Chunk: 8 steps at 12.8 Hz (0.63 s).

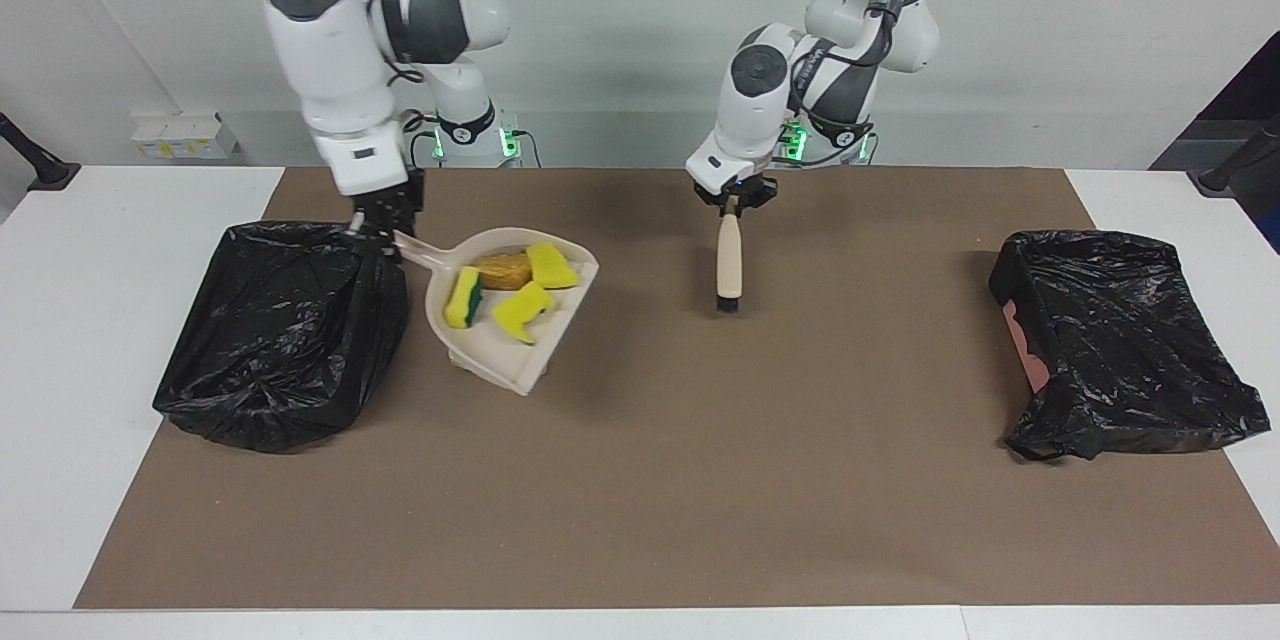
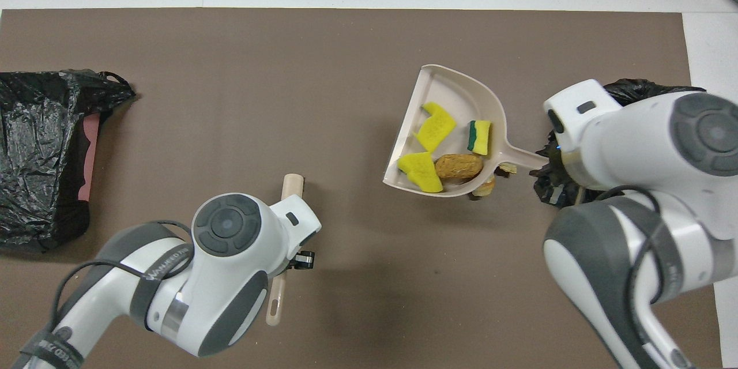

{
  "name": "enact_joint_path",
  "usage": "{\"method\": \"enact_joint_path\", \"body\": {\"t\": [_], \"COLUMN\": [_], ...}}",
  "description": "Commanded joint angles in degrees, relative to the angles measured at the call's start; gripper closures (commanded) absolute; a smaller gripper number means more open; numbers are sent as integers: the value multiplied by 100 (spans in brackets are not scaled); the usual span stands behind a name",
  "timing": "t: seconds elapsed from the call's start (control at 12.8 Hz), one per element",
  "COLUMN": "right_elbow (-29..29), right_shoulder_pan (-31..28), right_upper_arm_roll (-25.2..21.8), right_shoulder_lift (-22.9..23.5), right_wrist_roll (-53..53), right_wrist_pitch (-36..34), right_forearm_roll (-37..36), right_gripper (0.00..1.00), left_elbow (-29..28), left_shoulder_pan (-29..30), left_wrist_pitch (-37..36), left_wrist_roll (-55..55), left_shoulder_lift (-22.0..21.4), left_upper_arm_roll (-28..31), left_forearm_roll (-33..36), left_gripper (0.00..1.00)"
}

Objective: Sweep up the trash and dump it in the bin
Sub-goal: 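Carry the loaded dustpan to the nearer black bag with the right gripper, then tip the dustpan into the bag with the right gripper while the left drops the brush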

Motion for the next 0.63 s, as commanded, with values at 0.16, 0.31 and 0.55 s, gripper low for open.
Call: {"method": "enact_joint_path", "body": {"t": [0.16,0.31,0.55], "right_elbow": [504,513,461], "right_shoulder_pan": [-1664,-2158,-2493], "right_upper_arm_roll": [51,33,16], "right_shoulder_lift": [216,225,242], "right_wrist_roll": [-2072,-2714,-3259], "right_wrist_pitch": [-109,153,559], "right_forearm_roll": [-75,-521,-1488], "right_gripper": [100,100,100], "left_elbow": [-704,-687,-468], "left_shoulder_pan": [-717,-708,-533], "left_wrist_pitch": [854,854,846], "left_wrist_roll": [-939,-993,-984], "left_shoulder_lift": [-245,-219,-87], "left_upper_arm_roll": [93,110,145], "left_forearm_roll": [-340,-585,-604], "left_gripper": [100,36,0]}}
